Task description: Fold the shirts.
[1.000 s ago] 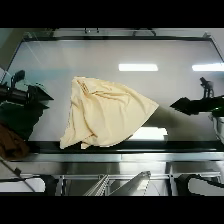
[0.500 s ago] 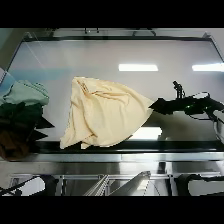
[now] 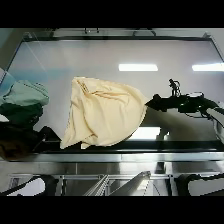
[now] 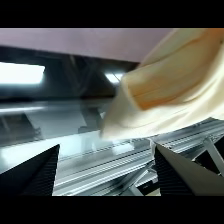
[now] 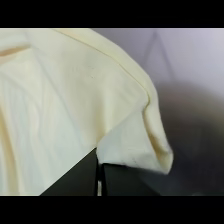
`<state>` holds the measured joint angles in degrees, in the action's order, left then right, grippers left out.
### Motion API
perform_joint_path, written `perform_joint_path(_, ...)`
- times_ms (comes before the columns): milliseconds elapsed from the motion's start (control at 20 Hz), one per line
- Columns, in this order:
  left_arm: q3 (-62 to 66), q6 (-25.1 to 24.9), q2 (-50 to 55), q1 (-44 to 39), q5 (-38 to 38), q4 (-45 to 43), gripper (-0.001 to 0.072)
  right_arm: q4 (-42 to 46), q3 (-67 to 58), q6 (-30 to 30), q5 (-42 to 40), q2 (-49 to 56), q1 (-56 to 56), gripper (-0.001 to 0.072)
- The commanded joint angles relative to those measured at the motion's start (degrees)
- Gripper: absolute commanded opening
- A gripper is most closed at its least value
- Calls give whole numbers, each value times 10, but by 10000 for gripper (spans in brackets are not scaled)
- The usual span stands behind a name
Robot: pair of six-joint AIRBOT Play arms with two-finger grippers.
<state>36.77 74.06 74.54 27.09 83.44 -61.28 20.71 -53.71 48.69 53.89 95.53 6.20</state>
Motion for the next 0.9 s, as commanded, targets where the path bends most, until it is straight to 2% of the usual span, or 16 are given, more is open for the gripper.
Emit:
perform_joint_path(0,-22,-60,19,-65,-37,89,610,-24,-1,-8,2,1,-1,20)
perform_joint_path(50,-28,-76,34,-83,-43,115,536,-24,-1,-8,3,1,-1,20)
perform_joint_path(100,-33,-95,51,-99,-45,137,525,-24,-1,-8,7,1,0,20)
perform_joint_path(150,-34,-115,66,-110,-40,157,439,-26,-1,-8,15,0,1,20)
perform_joint_path(200,-32,-135,78,-117,-29,170,201,-26,-1,-8,25,-2,3,20)
perform_joint_path(250,-28,-152,85,-118,-14,186,3,-25,-1,-8,38,-8,9,20)
perform_joint_path(350,-15,-179,74,-103,13,241,11,-25,-1,-12,72,-37,28,19)
perform_joint_path(500,32,-214,-1,-46,83,388,16,-36,-1,-16,118,-138,83,19)
perform_joint_path(650,112,-214,-97,17,167,563,17,-123,-4,-25,143,-292,150,19)
perform_joint_path(850,252,-197,-204,58,174,734,18,-240,-43,-50,128,-501,208,19)
